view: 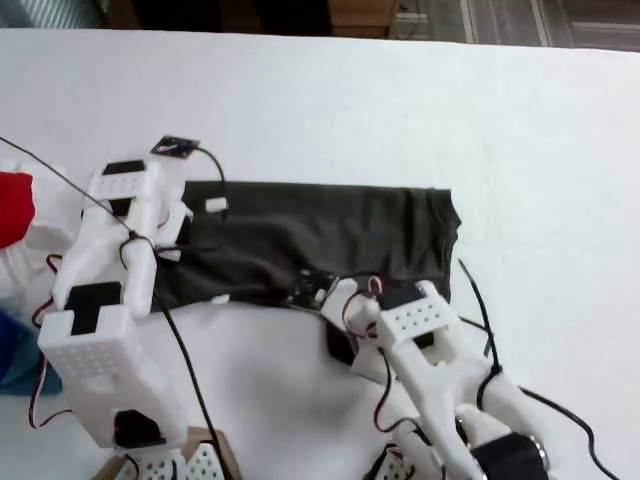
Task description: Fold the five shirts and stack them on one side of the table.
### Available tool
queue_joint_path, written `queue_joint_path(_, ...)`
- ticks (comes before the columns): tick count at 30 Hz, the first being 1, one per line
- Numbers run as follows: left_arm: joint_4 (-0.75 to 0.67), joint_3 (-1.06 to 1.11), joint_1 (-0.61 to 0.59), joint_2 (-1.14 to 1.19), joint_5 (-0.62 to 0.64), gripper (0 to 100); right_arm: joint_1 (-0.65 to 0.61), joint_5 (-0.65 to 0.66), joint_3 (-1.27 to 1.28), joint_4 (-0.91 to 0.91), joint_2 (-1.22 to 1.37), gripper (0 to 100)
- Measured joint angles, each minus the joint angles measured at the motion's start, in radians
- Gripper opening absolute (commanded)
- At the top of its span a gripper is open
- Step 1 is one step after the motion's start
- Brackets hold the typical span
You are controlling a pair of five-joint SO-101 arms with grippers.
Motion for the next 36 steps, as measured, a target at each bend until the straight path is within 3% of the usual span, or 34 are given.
queue_joint_path(11, 0.000, 0.000, 0.000, 0.000, 0.000, 2, 0.021, 0.009, -0.014, 0.009, -0.026, 2.1)
queue_joint_path(18, 0.000, 0.000, 0.000, 0.000, 0.000, 2, 0.018, 0.014, -0.215, 0.236, -0.092, 2.0)
queue_joint_path(23, 0.000, 0.000, 0.002, 0.000, 0.000, 2, 0.029, 0.095, -0.393, 0.342, -0.080, 2.0)
queue_joint_path(36, 0.000, -0.009, 0.008, 0.009, 0.000, 2, 0.209, 0.249, -0.937, 0.358, 0.473, 2.0)
